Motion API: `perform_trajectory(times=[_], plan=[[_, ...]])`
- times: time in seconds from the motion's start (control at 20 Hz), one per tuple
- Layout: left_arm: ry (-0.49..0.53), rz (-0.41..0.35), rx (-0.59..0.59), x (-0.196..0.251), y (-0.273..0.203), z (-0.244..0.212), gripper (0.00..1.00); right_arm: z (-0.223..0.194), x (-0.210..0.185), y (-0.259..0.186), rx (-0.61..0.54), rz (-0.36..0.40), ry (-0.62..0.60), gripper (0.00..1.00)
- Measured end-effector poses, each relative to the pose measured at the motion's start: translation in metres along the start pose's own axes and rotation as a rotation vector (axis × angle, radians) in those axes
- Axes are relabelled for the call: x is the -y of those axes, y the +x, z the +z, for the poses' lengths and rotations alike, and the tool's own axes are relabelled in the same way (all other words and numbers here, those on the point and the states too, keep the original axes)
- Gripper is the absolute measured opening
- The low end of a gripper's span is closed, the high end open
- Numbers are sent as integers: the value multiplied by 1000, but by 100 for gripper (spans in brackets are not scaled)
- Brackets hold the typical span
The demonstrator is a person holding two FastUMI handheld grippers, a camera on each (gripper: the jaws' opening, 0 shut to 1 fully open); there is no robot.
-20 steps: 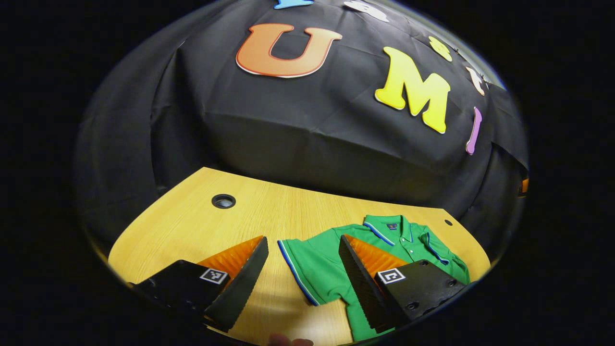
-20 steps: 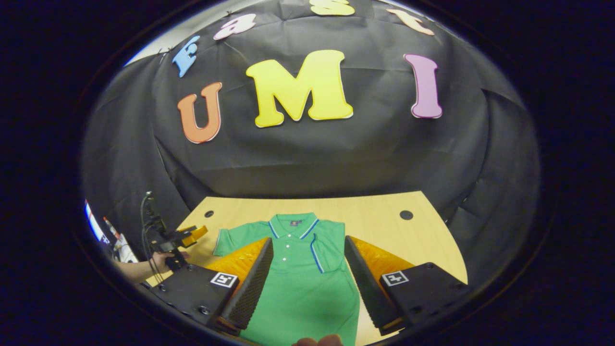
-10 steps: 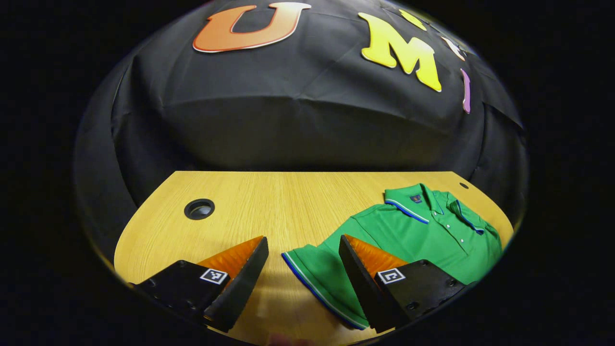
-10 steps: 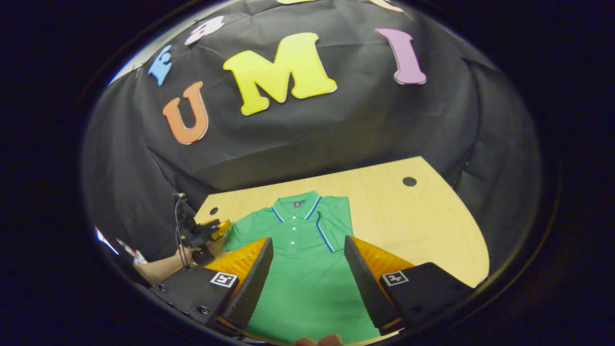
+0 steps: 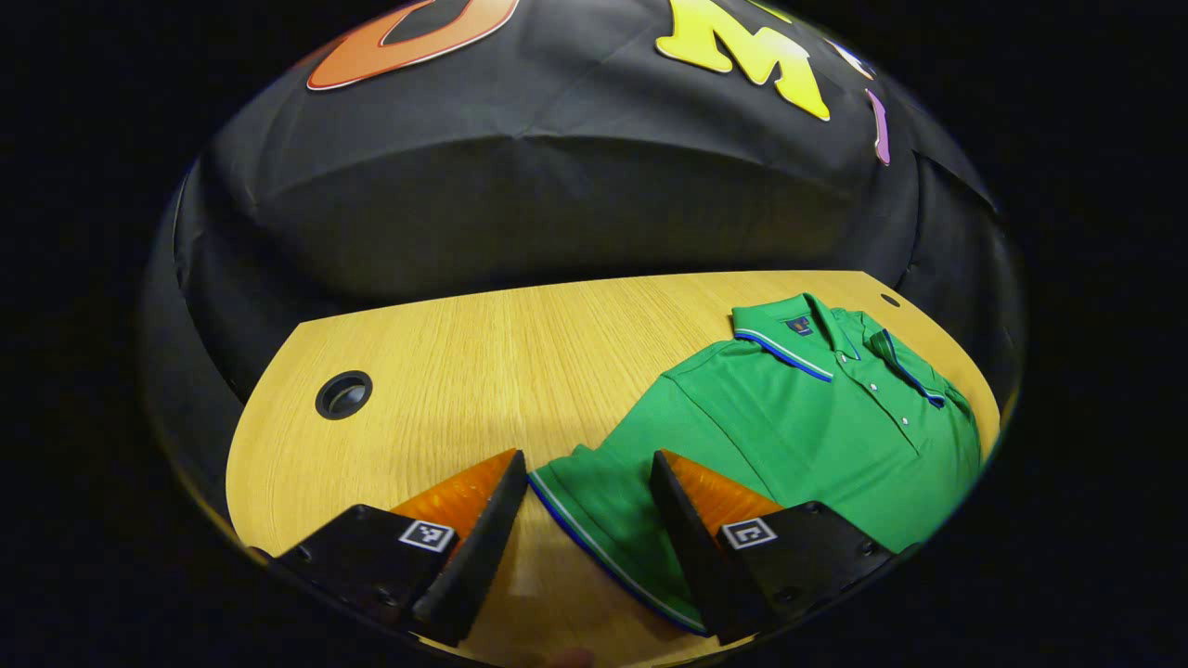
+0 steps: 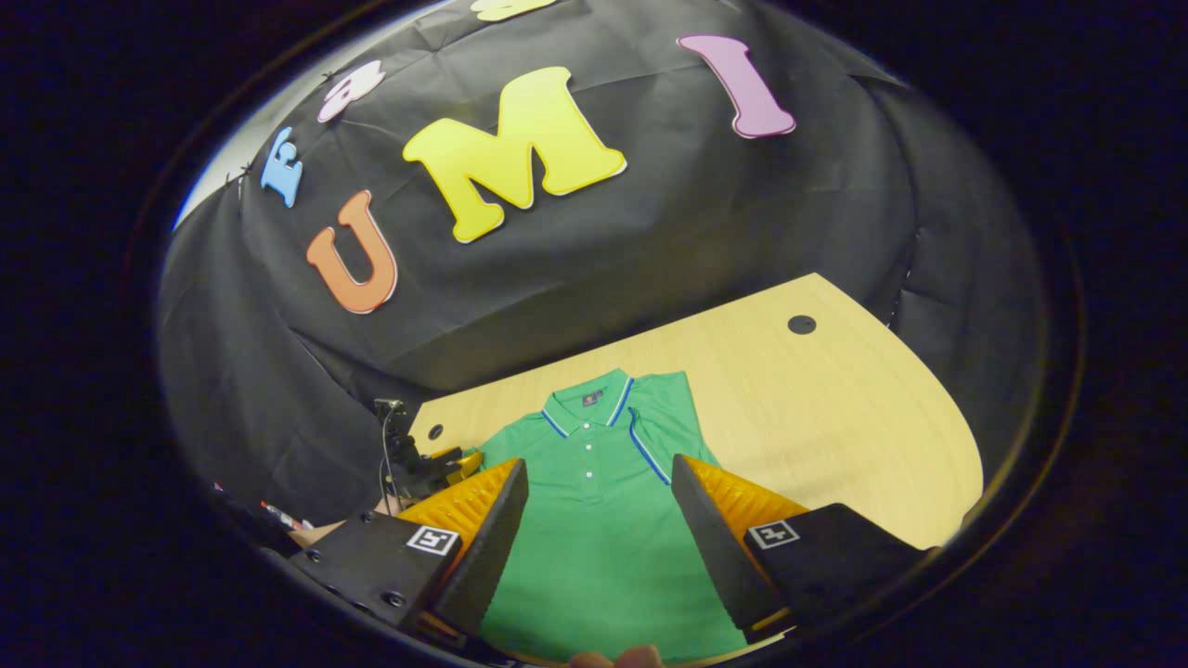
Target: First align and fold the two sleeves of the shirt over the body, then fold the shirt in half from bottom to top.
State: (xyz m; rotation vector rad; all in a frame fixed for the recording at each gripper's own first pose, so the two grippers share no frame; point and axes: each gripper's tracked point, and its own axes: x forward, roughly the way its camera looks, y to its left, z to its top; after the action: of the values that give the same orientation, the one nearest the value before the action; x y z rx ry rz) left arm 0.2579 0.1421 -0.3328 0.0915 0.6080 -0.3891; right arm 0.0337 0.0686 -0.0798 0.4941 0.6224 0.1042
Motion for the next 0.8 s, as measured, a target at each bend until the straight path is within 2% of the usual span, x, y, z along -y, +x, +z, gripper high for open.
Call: perform_trajectory(times=[0.05, 0.1, 0.15, 0.25, 0.35, 0.4, 0.55, 0.65, 0.75, 0.8], plan=[[-7, 15, 5, -2, -1, 1, 78, 0, 5, -1, 3, -4, 23, 90], [-10, 20, 3, -1, -1, 0, 61, -1, 9, -1, 4, -7, 41, 90], [-14, 23, 0, 0, -2, 0, 53, -2, 14, -1, 4, -12, 59, 90], [-24, 34, -5, 4, -1, 1, 40, -4, 21, -1, -2, -17, 94, 89], [-10, 40, -21, 9, -1, 1, 32, -4, 23, -3, -3, -15, 108, 89], [-2, 36, -31, 13, -1, 2, 23, -3, 24, -4, 0, -14, 106, 90], [25, 25, -93, 28, -6, -1, 12, 1, 27, -6, 19, -9, 102, 89], [61, 65, -144, 34, -6, -2, 8, -1, 28, -7, 19, 3, 118, 89], [85, 110, -134, 48, -11, 15, 7, -2, 35, -12, 20, 15, 137, 89], [97, 126, -124, 53, -14, 23, 7, -1, 38, -14, 25, 18, 143, 96]])
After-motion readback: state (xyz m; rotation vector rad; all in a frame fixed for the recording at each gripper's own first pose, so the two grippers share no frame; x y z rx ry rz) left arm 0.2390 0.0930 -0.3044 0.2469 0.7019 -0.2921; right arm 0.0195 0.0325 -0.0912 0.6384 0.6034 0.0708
